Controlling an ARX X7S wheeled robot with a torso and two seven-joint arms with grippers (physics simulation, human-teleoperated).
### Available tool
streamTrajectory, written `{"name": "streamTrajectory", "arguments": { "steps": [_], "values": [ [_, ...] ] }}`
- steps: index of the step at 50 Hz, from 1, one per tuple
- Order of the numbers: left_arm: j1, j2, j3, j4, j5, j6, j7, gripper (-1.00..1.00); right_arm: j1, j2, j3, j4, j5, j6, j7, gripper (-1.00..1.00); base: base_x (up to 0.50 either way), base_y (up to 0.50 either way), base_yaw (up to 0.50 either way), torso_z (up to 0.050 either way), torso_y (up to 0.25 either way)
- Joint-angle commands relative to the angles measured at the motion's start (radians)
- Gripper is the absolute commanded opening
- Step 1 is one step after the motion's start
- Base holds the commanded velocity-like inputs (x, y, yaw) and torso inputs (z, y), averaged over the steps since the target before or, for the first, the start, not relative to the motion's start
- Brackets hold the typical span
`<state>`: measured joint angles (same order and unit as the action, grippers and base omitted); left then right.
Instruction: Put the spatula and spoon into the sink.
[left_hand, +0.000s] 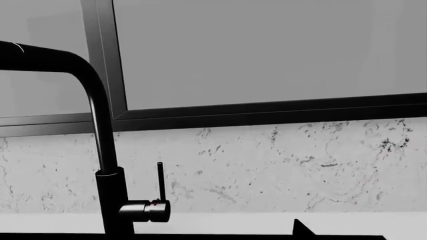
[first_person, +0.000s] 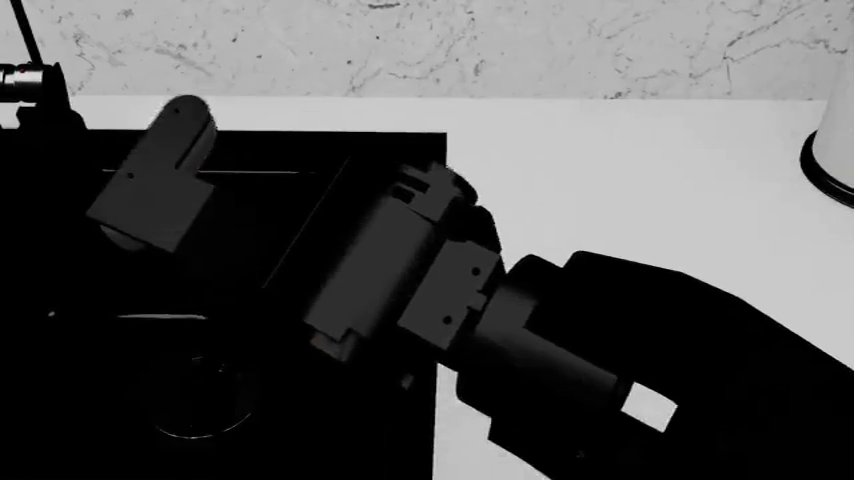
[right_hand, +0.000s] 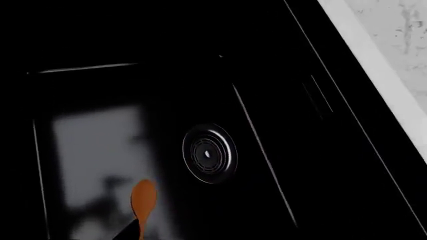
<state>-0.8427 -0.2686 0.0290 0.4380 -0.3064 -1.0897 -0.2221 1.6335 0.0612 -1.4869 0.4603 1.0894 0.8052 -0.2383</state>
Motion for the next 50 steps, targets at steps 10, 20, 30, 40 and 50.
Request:
{"name": "streamTrajectory", "arguments": {
  "steps": [10,20,30,40,50],
  "values": [
    [-0.010,-0.006,-0.002,0.021,-0.014,-0.018,-0.005,1.00,0.075,0.292,0.068,-0.285,0.187,0.174,0.263,1.00,0.00,0.00,0.00,0.000,0.000],
    [-0.010,-0.006,-0.005,0.036,-0.023,-0.029,-0.009,1.00,0.241,0.493,0.250,-0.521,0.434,0.284,0.522,1.00,0.00,0.00,0.00,0.000,0.000],
    [-0.016,-0.012,-0.009,0.065,-0.033,-0.057,-0.016,1.00,0.259,0.754,0.397,-0.795,0.776,0.206,1.002,1.00,0.00,0.00,0.00,0.000,0.000],
    [-0.015,-0.021,-0.014,0.085,-0.038,-0.067,-0.021,1.00,0.121,0.953,0.460,-1.092,0.752,0.008,1.251,1.00,0.00,0.00,0.00,0.000,0.000],
    [-0.002,-0.027,-0.019,0.096,-0.042,-0.062,-0.022,1.00,0.002,1.066,0.512,-1.268,0.596,-0.144,1.334,1.00,0.00,0.00,0.00,0.000,0.000]
  ]
}}
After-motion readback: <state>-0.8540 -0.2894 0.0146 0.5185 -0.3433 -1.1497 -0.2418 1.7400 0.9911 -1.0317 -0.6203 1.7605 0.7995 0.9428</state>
